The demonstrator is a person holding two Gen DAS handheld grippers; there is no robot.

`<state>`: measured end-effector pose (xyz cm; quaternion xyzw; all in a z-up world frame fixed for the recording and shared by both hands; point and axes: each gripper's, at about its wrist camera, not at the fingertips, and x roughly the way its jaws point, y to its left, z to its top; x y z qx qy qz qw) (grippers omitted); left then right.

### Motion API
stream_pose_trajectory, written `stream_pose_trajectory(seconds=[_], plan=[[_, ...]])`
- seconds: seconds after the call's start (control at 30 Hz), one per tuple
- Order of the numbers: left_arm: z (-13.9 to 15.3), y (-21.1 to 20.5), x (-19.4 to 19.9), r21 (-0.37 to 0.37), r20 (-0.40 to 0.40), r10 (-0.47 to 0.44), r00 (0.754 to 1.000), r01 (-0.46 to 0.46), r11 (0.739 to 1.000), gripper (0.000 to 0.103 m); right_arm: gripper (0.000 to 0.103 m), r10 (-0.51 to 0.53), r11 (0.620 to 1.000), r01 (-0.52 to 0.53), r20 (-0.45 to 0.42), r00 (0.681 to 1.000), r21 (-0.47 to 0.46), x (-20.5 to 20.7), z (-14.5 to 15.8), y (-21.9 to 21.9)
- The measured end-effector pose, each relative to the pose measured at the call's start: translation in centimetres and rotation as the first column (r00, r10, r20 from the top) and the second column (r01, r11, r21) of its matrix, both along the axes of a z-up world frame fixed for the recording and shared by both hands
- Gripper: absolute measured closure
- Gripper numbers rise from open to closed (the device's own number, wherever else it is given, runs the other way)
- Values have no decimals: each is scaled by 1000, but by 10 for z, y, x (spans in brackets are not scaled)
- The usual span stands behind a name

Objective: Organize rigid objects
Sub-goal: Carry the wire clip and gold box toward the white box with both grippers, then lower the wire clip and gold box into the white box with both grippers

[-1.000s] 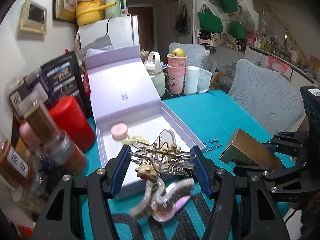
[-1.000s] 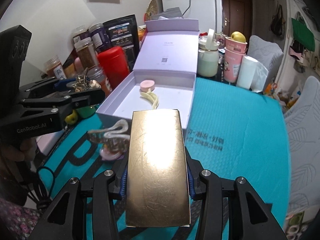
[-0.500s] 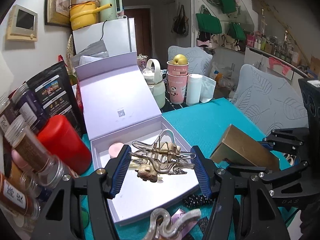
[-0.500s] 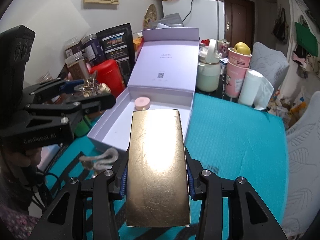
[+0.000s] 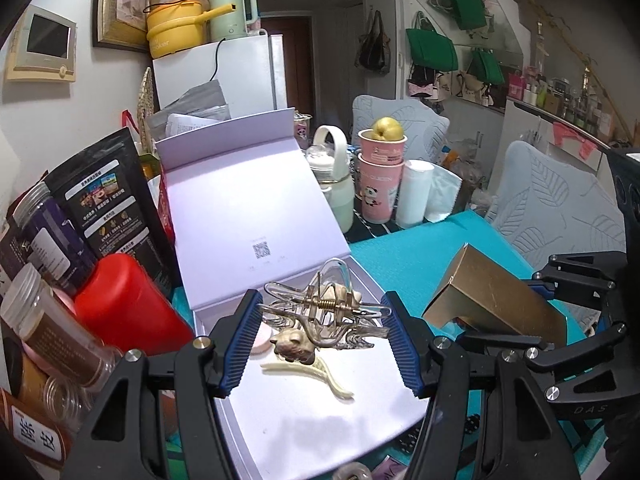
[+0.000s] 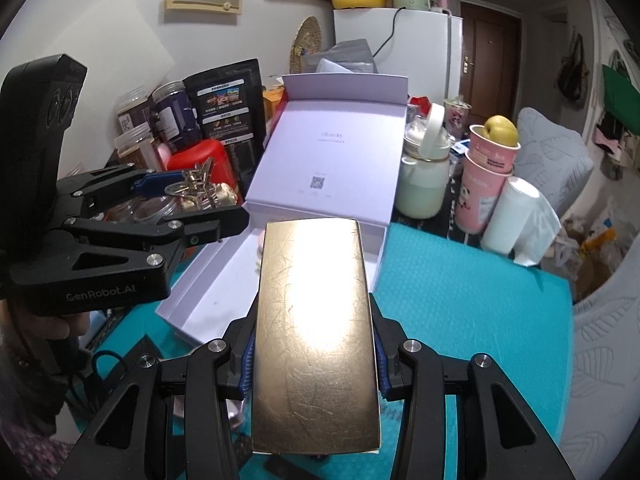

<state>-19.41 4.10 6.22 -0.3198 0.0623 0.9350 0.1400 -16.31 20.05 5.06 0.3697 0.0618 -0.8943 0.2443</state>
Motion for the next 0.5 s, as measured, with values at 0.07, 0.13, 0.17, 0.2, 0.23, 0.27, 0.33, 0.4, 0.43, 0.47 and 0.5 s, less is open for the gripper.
stream_pose_trajectory(seconds=[0.07,0.13,0.17,0.2,0.23,0.27,0.33,0.4,0.43,0.47,0.5], plan=[[1,-3,-6,-5,-4,6,1000,-6,1000,42,60,8,1000,-8,9,1000,-10,-8,1,-1],[1,-5,-11,-9,-5,12,1000,-12,1000,42,60,12,1000,-12,7,1000,-6,-13,1,-3],[0,-6,-13,-10,-5,14,1000,-14,1000,42,60,14,1000,-14,1,1000,-1,-16,1,-4],[0,-7,-16,-12,-3,16,1000,-16,1000,42,60,15,1000,-15,-2,1000,3,-20,1,-6],[-1,-8,-18,-12,-1,17,1000,-17,1000,42,60,17,1000,-17,-3,1000,4,-23,1,-7],[-2,-9,-22,-13,4,19,1000,-19,1000,42,60,19,1000,-19,-2,1000,3,-26,1,-8],[-4,-11,-27,-11,13,18,1000,-18,1000,42,60,23,1000,-23,0,1000,7,-32,1,-10],[-8,-13,-33,-4,27,18,999,-18,1000,42,60,26,1000,-26,0,1000,14,-38,0,-12],[-9,-13,-34,-5,29,20,999,-19,1000,42,60,27,999,-27,-5,1000,23,-41,-1,-13],[-11,-13,-36,-5,34,22,999,-21,1000,42,60,28,999,-28,-10,1000,34,-44,-2,-14],[-13,-15,-39,0,44,22,999,-22,1000,42,60,29,999,-29,-6,1000,41,-47,-4,-15]])
